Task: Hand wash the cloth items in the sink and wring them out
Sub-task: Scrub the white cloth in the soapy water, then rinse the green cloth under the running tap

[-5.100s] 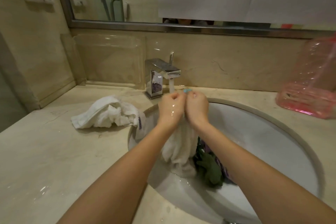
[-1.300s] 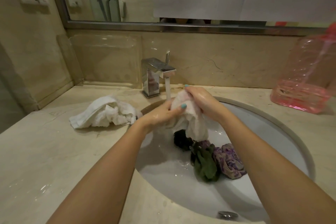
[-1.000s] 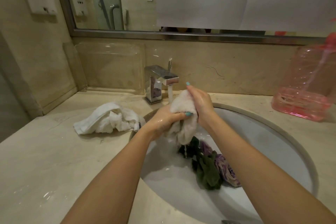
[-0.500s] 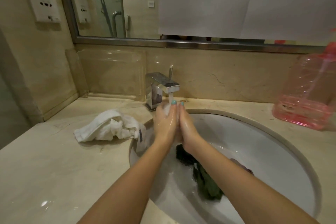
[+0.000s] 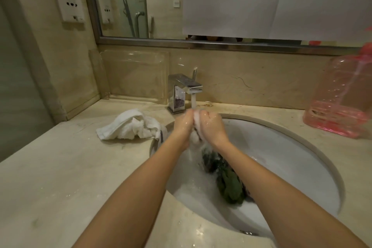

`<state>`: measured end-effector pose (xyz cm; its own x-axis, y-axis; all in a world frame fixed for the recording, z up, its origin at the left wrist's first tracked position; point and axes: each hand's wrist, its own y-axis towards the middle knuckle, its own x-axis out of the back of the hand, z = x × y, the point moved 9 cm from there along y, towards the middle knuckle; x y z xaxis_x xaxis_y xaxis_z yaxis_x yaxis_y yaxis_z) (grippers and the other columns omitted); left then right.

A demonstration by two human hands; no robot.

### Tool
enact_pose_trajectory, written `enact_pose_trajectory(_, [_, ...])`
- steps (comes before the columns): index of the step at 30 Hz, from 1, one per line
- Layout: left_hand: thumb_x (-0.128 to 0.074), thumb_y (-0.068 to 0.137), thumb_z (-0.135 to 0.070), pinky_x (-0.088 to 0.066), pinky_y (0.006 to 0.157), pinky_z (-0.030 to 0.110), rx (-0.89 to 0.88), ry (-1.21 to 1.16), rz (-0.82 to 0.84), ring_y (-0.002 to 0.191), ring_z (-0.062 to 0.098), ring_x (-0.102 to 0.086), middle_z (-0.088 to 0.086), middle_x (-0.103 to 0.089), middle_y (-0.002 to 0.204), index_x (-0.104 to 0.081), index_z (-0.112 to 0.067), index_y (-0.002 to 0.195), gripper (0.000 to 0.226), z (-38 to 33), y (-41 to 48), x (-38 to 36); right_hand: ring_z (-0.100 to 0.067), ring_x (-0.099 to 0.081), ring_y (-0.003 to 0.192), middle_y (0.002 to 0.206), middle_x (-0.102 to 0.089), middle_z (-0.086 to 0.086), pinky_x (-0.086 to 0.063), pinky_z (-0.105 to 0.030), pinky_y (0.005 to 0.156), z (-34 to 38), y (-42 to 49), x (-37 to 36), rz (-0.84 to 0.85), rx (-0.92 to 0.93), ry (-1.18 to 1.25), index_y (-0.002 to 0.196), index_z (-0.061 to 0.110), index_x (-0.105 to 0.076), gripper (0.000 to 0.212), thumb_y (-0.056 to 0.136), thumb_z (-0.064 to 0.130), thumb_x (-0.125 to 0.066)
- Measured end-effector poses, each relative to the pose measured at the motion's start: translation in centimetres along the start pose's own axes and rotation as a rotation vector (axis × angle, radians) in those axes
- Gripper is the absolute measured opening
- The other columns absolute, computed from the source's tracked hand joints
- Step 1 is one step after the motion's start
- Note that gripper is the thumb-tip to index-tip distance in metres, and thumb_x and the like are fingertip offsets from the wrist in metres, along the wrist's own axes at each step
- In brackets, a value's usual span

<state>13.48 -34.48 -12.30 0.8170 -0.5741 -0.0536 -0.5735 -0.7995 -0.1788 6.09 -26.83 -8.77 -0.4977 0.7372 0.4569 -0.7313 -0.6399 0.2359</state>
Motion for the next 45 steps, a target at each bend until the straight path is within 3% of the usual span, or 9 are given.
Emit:
enact_pose_trajectory(3, [-0.045,0.1,-0.041,-0.056,0.079,0.036,-0.037,0.074,0.107,0.094,0.025,-0.069,0.012,-0.073,0.098,-0.068,-0.01,0.11,0.04,-1.0,-1.2,0.6,-0.022,-0.057,0.099,0.104,-0.061,-0.007,-0.045,-0.035,0.085,0.7,-1.2,0.0,0.083,0.006,0.001,0.117,0.004,-0.06,0.044,0.104,0.034,-0.03])
enact_pose_trajectory(6, [-0.043,0.102,-0.039,-0.054,0.092,0.04,-0.164,0.175,0.136,0.101,0.024,-0.067,0.01,-0.07,0.105,-0.062,-0.008,0.116,0.039,-3.1,-2.7,1.7,-0.016,-0.051,0.092,0.099,-0.054,0.001,-0.041,-0.027,0.071,2.2,-1.8,0.3,0.191,0.023,0.016,0.115,0.011,-0.045,0.027,0.105,0.032,-0.033])
enact_pose_trajectory(10, [-0.041,0.104,-0.035,-0.041,0.06,0.011,-0.467,0.34,0.038,0.074,0.007,-0.049,-0.003,-0.053,0.085,-0.051,-0.009,0.1,0.028,-7.8,-6.1,4.5,-0.014,-0.053,0.088,0.094,-0.052,0.004,-0.046,-0.025,0.071,6.3,-2.4,0.5,0.188,0.166,0.12,0.115,0.011,-0.042,0.024,0.103,0.031,-0.039])
enact_pose_trajectory(16, [-0.056,0.098,-0.027,-0.038,0.067,0.022,-0.619,0.581,-0.233,0.092,0.015,-0.05,0.005,-0.056,0.101,-0.058,-0.007,0.104,0.021,-10.2,-8.5,13.9,-0.014,-0.051,0.083,0.09,-0.053,0.001,-0.044,-0.025,0.073,10.7,-4.0,-6.1,0.279,0.258,0.253,0.107,0.011,-0.045,0.016,0.097,0.019,-0.054])
enact_pose_trajectory(24, [-0.068,0.09,-0.026,-0.044,0.085,0.027,-0.415,0.868,-0.113,0.107,0.017,-0.055,0.002,-0.058,0.113,-0.06,-0.008,0.122,0.037,-6.8,-9.5,19.3,-0.016,-0.058,0.094,0.102,-0.063,-0.001,-0.046,-0.03,0.08,10.9,-7.3,-10.8,0.656,0.348,-0.135,0.109,0.014,-0.061,0.026,0.095,0.036,-0.059])
enact_pose_trajectory(27, [-0.07,0.089,-0.023,-0.04,0.083,0.022,-0.553,0.84,-0.157,0.109,0.013,-0.053,0.0,-0.06,0.116,-0.063,-0.011,0.119,0.033,-8.9,-11.4,18.3,-0.009,-0.053,0.109,0.122,-0.055,0.006,-0.041,-0.024,0.089,9.9,-8.1,-7.6,0.725,0.314,-0.247,0.137,0.018,-0.05,0.042,0.1,0.038,-0.048])
enact_pose_trajectory(32, [-0.06,0.093,-0.016,-0.039,0.097,0.03,-0.881,0.945,-0.097,0.114,0.023,-0.057,0.007,-0.068,0.113,-0.068,-0.007,0.112,0.022,-11.6,-12.5,8.7,-0.014,-0.053,0.106,0.129,-0.059,-0.004,-0.041,-0.028,0.091,2.3,-5.2,-0.7,0.578,0.153,-0.5,0.13,0.013,-0.058,0.039,0.099,0.036,-0.052])
enact_pose_trajectory(38, [-0.059,0.095,-0.022,-0.045,0.091,0.028,-0.466,1.133,0.342,0.116,0.022,-0.056,0.007,-0.057,0.132,-0.053,-0.012,0.132,0.039,-3.5,-5.2,-3.5,-0.03,-0.052,0.12,0.138,-0.052,-0.009,-0.045,-0.045,0.102,-8.0,-2.6,2.1,0.595,-0.11,-0.682,0.138,0.015,-0.051,0.044,0.097,0.027,-0.055])
enact_pose_trajectory(45, [-0.052,0.1,-0.026,-0.034,0.112,0.041,0.04,1.279,0.613,0.14,0.027,-0.036,0.005,-0.033,0.155,-0.024,-0.023,0.154,0.061,6.9,0.4,-4.2,-0.028,-0.039,0.136,0.157,-0.03,-0.005,-0.031,-0.044,0.114,-13.7,-3.3,0.5,0.788,-0.215,-0.644,0.152,0.036,-0.023,0.058,0.101,0.03,-0.048])
